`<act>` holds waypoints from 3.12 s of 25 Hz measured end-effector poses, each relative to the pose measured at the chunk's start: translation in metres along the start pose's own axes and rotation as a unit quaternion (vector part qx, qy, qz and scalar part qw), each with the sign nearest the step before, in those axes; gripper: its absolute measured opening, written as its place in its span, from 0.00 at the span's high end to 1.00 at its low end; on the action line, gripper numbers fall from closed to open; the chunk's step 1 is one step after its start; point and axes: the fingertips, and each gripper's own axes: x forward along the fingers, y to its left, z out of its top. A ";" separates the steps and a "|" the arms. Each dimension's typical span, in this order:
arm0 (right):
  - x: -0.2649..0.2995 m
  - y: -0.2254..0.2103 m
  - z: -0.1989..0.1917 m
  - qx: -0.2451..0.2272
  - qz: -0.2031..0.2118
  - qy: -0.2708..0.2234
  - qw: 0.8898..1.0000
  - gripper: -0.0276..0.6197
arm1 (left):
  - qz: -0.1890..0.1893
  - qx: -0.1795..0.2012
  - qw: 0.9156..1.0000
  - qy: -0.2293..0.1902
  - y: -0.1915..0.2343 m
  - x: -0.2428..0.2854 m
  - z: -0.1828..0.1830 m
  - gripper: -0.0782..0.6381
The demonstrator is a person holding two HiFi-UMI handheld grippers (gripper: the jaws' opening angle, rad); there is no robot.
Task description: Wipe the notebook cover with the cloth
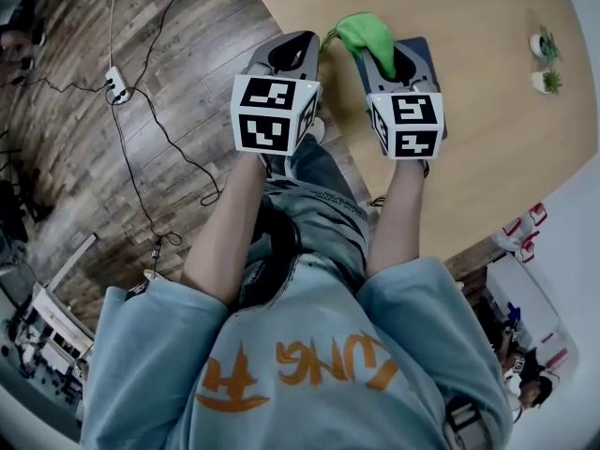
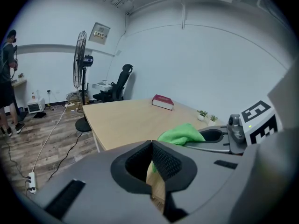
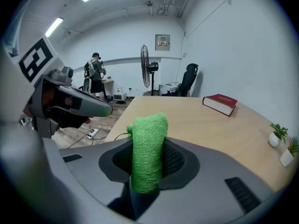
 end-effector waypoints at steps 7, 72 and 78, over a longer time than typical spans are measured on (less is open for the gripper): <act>0.010 0.000 -0.019 0.004 -0.012 0.039 0.999 0.79 | 0.002 -0.001 1.000 0.011 0.001 0.001 -0.009 0.86; -0.074 0.003 -0.083 0.067 -0.045 0.053 0.995 0.79 | -0.064 0.093 0.992 0.057 -0.089 -0.013 -0.063 0.86; -0.084 0.003 -0.092 0.068 -0.044 0.058 0.995 0.79 | -0.065 0.087 0.992 0.057 -0.091 -0.015 -0.064 0.86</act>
